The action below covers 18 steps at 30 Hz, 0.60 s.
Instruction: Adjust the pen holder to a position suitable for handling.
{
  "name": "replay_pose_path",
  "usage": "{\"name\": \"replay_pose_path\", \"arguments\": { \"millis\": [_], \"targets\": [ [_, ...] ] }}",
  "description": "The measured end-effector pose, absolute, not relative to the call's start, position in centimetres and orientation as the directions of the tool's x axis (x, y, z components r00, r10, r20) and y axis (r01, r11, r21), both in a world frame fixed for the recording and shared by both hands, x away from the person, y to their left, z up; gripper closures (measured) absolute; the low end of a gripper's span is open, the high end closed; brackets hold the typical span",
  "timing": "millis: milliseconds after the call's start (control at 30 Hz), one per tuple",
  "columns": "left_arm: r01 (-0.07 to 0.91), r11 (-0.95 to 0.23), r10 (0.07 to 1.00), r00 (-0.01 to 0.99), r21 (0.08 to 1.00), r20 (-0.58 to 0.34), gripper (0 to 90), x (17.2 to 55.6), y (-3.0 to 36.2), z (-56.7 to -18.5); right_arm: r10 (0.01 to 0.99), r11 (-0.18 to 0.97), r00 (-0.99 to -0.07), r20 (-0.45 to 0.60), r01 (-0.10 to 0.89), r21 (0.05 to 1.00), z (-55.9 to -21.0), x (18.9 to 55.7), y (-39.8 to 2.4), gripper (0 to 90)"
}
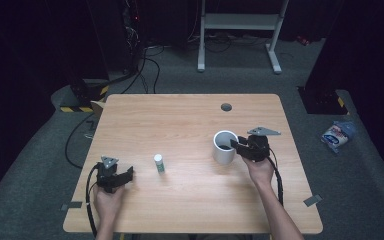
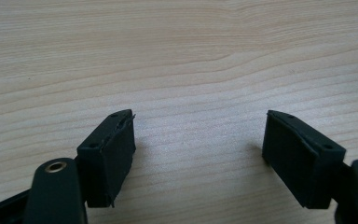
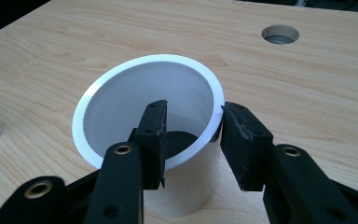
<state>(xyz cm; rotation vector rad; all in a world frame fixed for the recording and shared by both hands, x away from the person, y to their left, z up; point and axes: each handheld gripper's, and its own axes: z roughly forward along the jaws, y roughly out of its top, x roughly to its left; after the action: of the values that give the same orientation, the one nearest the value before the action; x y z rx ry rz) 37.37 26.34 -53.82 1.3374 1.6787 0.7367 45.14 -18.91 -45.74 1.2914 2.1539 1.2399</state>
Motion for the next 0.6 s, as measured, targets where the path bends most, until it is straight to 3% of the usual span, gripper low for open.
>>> {"name": "replay_pose_path", "arguments": {
  "millis": [600],
  "targets": [
    [0.468,0.250,0.967,-0.069,0.848,-0.247,25.4,37.4,26.4,-53.8,0.822,0.245,-0.557,0.117,0.532,0.811,-45.5,44.0,-18.5,63.4]
  ]
}}
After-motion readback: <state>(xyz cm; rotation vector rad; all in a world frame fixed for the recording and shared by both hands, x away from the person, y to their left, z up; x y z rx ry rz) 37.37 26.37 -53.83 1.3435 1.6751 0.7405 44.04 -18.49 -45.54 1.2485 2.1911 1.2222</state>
